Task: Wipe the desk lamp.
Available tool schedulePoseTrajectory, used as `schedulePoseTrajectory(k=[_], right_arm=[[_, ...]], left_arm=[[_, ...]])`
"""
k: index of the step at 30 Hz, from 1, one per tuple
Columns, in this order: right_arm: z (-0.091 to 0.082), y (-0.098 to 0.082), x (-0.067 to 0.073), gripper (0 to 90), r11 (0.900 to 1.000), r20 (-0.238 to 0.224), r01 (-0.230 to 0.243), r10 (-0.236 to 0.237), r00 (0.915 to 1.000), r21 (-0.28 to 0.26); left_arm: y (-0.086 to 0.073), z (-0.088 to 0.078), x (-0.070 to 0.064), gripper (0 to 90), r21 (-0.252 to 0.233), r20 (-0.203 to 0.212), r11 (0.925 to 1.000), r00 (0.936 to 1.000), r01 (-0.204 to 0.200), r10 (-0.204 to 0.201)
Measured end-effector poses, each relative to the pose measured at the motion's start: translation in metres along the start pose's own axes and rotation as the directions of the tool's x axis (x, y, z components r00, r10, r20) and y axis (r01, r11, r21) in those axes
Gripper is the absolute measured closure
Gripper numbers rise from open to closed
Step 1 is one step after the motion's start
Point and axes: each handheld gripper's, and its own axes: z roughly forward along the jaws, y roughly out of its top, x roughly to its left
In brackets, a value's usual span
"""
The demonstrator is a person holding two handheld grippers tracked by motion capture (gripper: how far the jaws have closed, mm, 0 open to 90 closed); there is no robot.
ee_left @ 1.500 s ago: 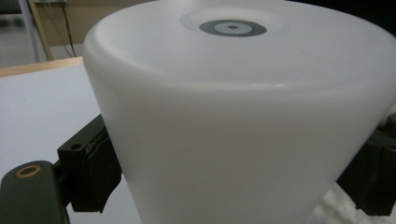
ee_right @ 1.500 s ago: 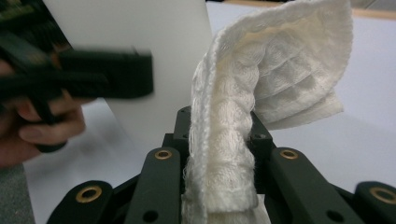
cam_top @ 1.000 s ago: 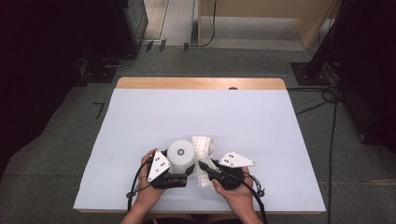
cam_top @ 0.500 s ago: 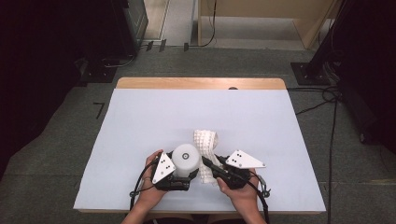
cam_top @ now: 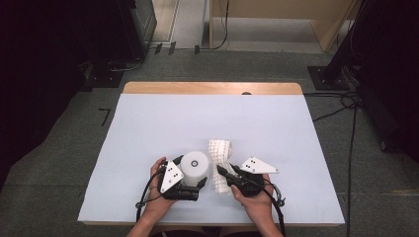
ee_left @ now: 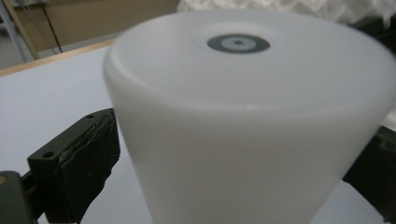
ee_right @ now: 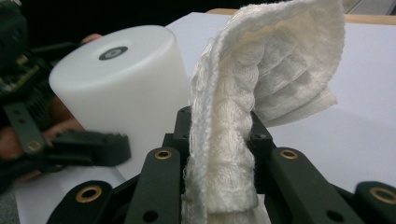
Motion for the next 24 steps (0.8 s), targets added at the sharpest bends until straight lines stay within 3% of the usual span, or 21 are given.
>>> schedulePoseTrajectory(k=[5,12,16,21,24], right_arm=[[0.000,-0.002,-0.003,73.2,1.000,0.010,-0.001,0.001,0.9999,0.007],[0.003,-0.005,-0.005,73.1,1.000,0.019,0.000,0.000,0.9998,0.017],[0.007,-0.008,-0.003,73.1,0.999,0.015,0.001,-0.001,0.9999,0.033],[0.008,-0.008,0.001,73.1,0.999,0.003,0.009,-0.009,0.9999,0.041],[0.009,-0.009,0.003,73.1,0.999,-0.003,0.016,-0.016,0.9999,0.045]], left_arm=[[-0.004,-0.001,-0.008,0.0,0.016,-0.063,0.9986,0.9969,0.050,-0.049],[-0.001,0.008,-0.025,0.0,0.031,-0.198,0.9929,0.9743,0.115,-0.106],[-0.001,0.007,-0.032,8.1,0.023,-0.229,0.9979,0.9720,0.061,-0.054],[0.001,0.004,-0.023,8.5,0.033,-0.181,0.9976,0.9821,0.061,-0.054],[0.004,-0.003,-0.012,8.6,-0.007,-0.114,0.9979,0.9913,0.064,-0.065]])
